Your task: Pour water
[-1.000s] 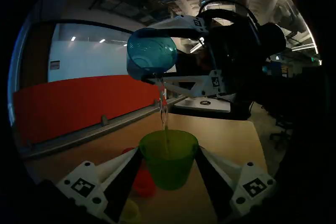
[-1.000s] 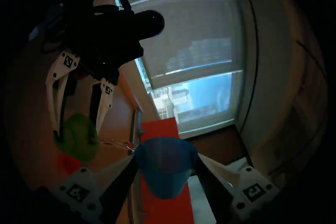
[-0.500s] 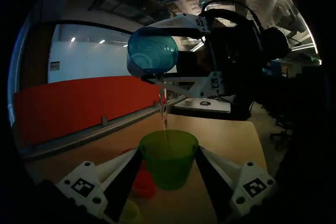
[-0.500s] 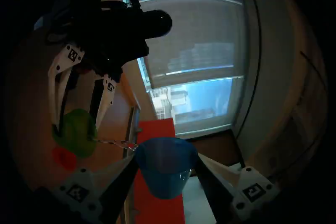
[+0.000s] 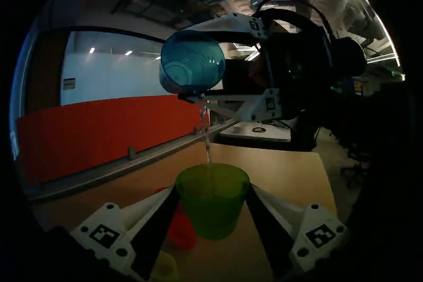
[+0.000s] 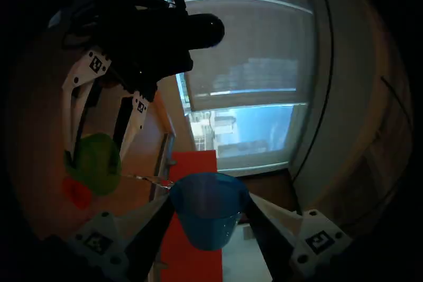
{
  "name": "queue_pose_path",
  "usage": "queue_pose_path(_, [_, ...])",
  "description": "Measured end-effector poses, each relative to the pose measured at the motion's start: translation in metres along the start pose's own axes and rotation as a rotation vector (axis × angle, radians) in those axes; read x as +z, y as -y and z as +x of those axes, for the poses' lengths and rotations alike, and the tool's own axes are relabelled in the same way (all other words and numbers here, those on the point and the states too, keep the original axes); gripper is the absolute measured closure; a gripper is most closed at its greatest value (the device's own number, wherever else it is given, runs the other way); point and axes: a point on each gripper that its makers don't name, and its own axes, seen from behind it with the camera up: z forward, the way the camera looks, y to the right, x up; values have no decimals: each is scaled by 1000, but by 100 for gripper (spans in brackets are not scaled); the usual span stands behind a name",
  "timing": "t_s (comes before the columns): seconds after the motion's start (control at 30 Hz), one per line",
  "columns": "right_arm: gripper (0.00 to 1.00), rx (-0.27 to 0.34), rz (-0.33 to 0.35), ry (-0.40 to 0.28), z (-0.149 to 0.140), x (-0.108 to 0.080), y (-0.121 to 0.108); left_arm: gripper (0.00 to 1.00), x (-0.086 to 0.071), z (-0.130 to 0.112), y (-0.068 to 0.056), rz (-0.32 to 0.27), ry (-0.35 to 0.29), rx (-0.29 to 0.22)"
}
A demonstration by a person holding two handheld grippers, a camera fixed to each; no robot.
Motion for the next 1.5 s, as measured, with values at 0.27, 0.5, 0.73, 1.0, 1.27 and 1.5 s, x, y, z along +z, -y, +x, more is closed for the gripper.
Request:
queue_pose_path(0.27, [10, -37, -2, -1, 1, 1, -1, 14, 1, -1, 1, 2, 0, -3])
queue_pose_path(0.5, [10, -61, -5, -3, 2, 1, -3, 14, 2, 0, 1, 0, 0, -2])
queue_pose_path(0.73, [10, -86, -3, -5, 4, 2, -3, 14, 3, 0, 1, 1, 2, 0])
queue_pose_path(1.0, [10, -117, -1, -9, 8, 2, -2, 14, 3, 2, 1, 1, -2, -1])
queue_pose_path(1.27, [10, -123, -2, -11, 9, 3, -3, 14, 4, 3, 2, 4, -4, 1])
queue_pose_path(1.5, [10, -125, -2, -14, 11, 2, -3, 14, 3, 3, 3, 7, -5, 0])
